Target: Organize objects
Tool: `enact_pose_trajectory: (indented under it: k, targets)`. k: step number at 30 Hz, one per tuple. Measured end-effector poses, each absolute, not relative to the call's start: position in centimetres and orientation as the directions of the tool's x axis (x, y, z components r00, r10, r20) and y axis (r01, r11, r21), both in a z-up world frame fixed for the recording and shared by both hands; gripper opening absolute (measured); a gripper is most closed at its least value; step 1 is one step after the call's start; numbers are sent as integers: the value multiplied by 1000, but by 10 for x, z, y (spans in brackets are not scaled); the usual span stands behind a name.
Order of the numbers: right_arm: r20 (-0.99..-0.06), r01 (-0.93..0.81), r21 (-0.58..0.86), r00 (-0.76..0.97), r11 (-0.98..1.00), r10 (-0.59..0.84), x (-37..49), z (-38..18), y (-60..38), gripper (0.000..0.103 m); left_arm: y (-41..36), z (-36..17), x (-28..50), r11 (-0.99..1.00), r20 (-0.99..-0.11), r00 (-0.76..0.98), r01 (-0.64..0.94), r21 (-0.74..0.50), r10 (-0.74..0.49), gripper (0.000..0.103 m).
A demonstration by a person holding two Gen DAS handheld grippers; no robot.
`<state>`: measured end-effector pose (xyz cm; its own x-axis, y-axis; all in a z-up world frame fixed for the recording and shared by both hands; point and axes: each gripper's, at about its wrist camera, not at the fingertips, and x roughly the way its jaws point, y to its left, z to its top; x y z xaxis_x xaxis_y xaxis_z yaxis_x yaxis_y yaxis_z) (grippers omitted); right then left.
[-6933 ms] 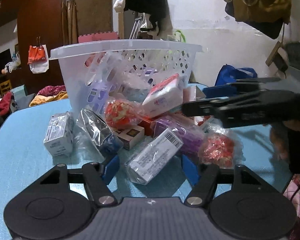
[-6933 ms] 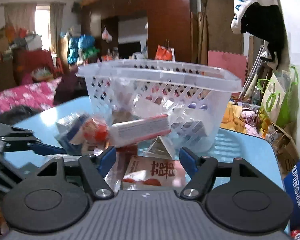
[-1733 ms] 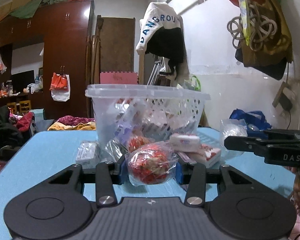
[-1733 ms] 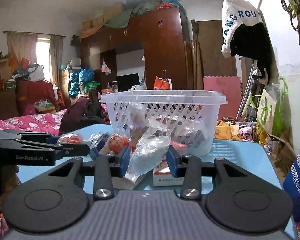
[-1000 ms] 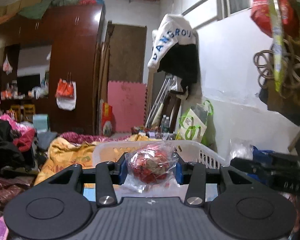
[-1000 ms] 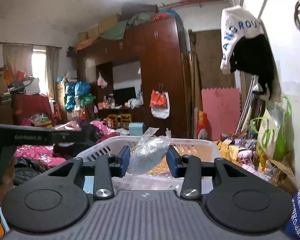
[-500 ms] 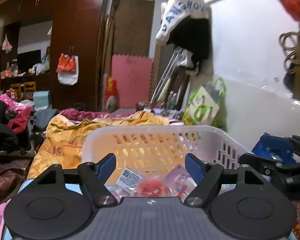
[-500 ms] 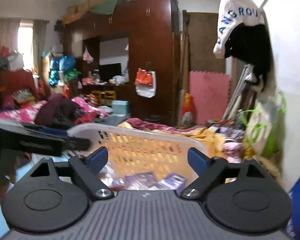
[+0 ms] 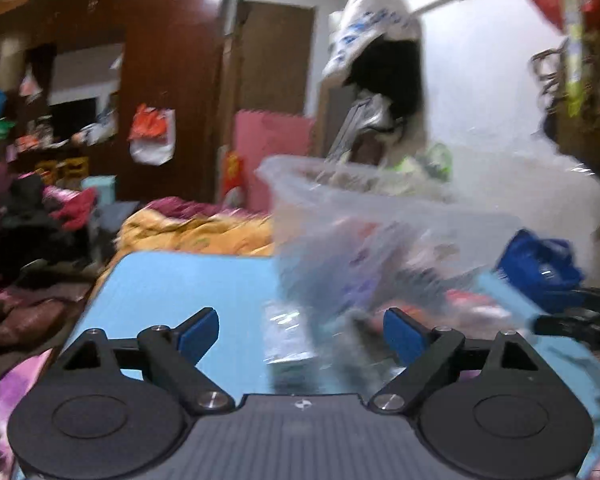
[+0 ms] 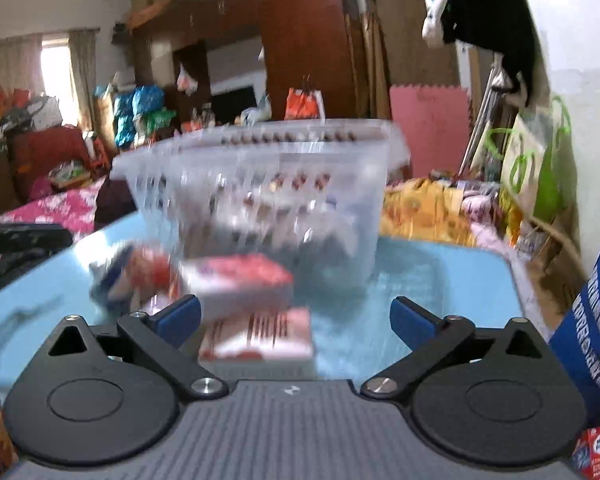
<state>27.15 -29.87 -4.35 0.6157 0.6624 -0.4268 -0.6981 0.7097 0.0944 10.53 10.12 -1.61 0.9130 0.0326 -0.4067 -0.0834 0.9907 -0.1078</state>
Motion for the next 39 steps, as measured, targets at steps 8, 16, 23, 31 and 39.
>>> enact_pose_trajectory:
  k: [8,16,23,31,39]
  targets:
    - [-430,-730,105,579,676,692,258,-46,-289,103,121,-34,120,982,-499,865,-140,-124,60,92]
    - [-336,-810,16,547,586,766,199,-36,-252,101,103,-44,145,989,-578,809,-145,-27,102,92]
    - [-387,-848,-83,512,523,767,180,-41,-187,79,103,-42,150,985,-585,798,-172,10,145,79]
    - [-461,-840,-129,521,526,719,183,-44,-135,59,123,-41,142,978,-571,815,-187,-92,103,79]
    - [-467,-828,-125,535,547,704,185,-44,-149,31,123,-43,147,978,-581,809,-181,-103,89,79]
